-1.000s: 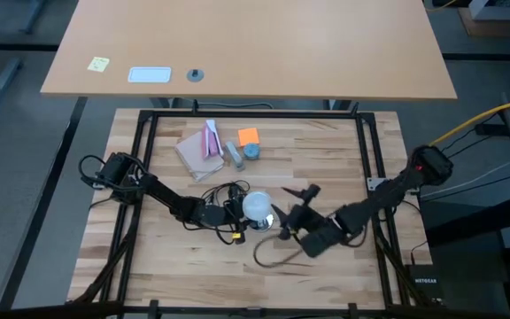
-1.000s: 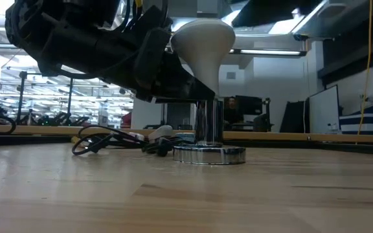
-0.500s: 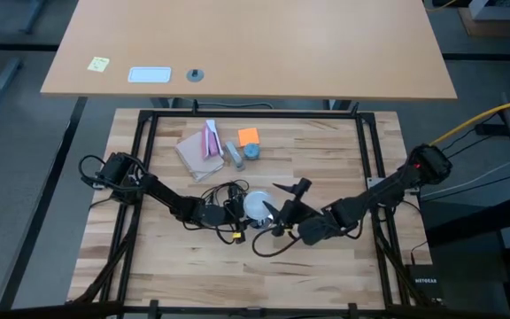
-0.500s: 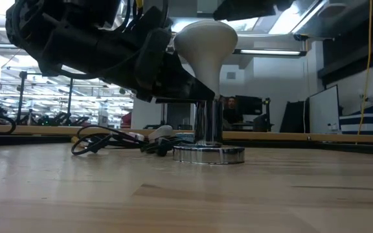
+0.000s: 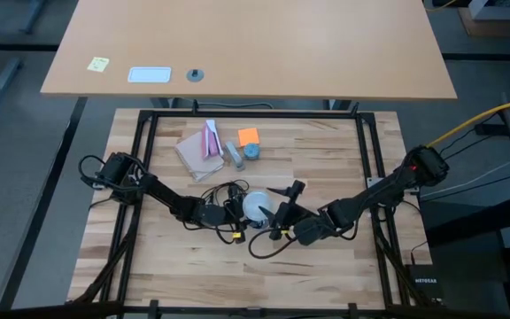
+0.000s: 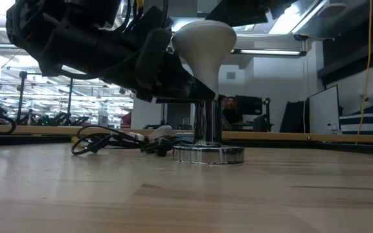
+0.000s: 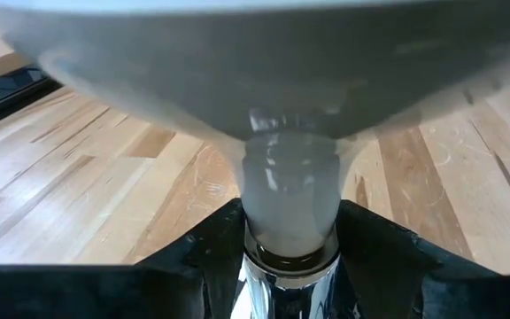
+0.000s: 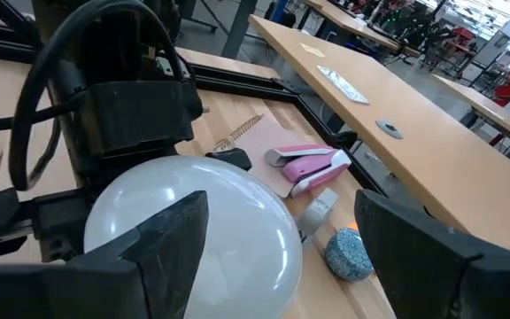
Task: Screw lightbulb
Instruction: Insert the white lightbulb into the silver lamp
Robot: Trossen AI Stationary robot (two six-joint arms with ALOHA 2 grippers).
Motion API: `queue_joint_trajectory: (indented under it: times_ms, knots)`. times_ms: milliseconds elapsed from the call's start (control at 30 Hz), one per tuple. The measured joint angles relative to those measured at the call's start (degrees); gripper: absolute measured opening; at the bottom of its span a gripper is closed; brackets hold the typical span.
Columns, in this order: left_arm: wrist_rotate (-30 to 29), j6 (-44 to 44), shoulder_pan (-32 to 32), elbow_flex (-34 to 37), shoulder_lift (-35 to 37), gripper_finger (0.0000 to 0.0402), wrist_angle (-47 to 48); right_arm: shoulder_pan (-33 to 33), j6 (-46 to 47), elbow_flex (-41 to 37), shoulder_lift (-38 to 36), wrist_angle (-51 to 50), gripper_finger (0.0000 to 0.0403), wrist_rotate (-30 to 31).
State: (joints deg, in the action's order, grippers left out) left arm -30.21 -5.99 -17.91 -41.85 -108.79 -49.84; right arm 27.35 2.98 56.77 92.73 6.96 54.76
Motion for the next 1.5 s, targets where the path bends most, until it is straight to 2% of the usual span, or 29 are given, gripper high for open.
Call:
queue_joint_trajectory:
  times_ms: [300,633,833,1033,1133,1367,1500]
  knots:
    - [-0.01,-4.0,0.0,-0.02,0.0,0.0171,-0.52,0.0,0.0,0.0,0.02,-0.31,0.0291,-0.33]
    - [-0.01,-4.06,0.0,-0.04,0.0,0.0171,-0.44,0.0,0.0,-0.07,0.07,-0.46,0.0291,-0.35]
    - [-0.05,1.92,-0.11,-0.04,0.0,0.0171,-0.11,0.0,0.0,-0.09,0.11,-0.46,0.0291,-0.37]
    - [-0.05,1.35,-0.11,-0.04,0.0,0.0172,-0.06,0.0,-0.02,-0.11,0.11,-0.39,0.0291,-0.4]
    - [-0.05,-0.77,-0.11,-0.04,0.0,0.0184,0.02,0.0,-0.04,-0.13,0.13,-0.15,0.0291,-0.4]
    - [-0.57,-2.37,-0.14,-0.04,0.0,0.0245,0.0,0.0,-0.07,-0.15,0.15,-0.02,0.0291,-0.42]
    - [-0.57,-1.65,-0.81,-0.04,0.0,0.0257,-0.86,0.0,-0.07,-0.15,0.15,0.0,0.0291,-0.42]
